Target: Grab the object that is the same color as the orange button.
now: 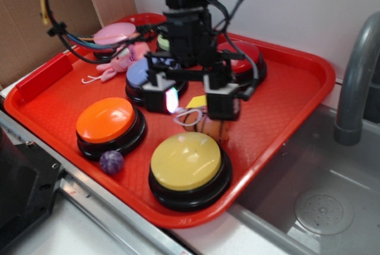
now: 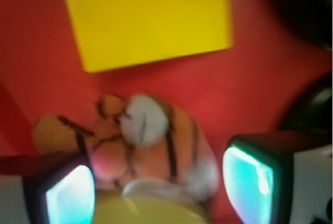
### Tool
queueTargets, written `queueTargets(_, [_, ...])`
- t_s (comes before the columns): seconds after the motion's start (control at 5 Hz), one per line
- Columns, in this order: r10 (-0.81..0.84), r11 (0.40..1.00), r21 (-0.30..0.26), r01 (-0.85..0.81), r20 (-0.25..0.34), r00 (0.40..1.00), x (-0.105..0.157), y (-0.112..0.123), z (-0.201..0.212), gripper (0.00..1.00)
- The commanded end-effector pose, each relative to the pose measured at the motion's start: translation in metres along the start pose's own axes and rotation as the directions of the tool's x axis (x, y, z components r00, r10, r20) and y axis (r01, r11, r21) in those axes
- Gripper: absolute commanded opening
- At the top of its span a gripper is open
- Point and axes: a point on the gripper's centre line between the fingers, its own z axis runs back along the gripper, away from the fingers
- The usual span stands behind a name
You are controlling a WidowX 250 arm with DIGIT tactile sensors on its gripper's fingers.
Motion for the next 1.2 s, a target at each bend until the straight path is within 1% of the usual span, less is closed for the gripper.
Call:
queueTargets(0.0, [-0.031, 0.997, -0.067, 0.03, -0.019, 0.999, 0.013, -0.002, -0.003, 1.0])
queueTargets(0.2, [-0.054, 0.997, -0.052, 0.053, -0.025, 0.998, 0.014, -0.005, -0.005, 0.48])
queueTargets(0.4, [-0.069, 0.995, -0.071, 0.065, -0.05, 0.996, 0.015, -0.006, -0.006, 0.0])
queueTargets(0.8, [-0.077, 0.995, -0.061, 0.075, -0.036, 0.996, 0.018, -0.005, -0.003, 0.0])
queueTargets(1.0, [-0.115, 0.993, -0.025, 0.116, 0.031, 0.993, 0.02, 0.003, 0.015, 0.0])
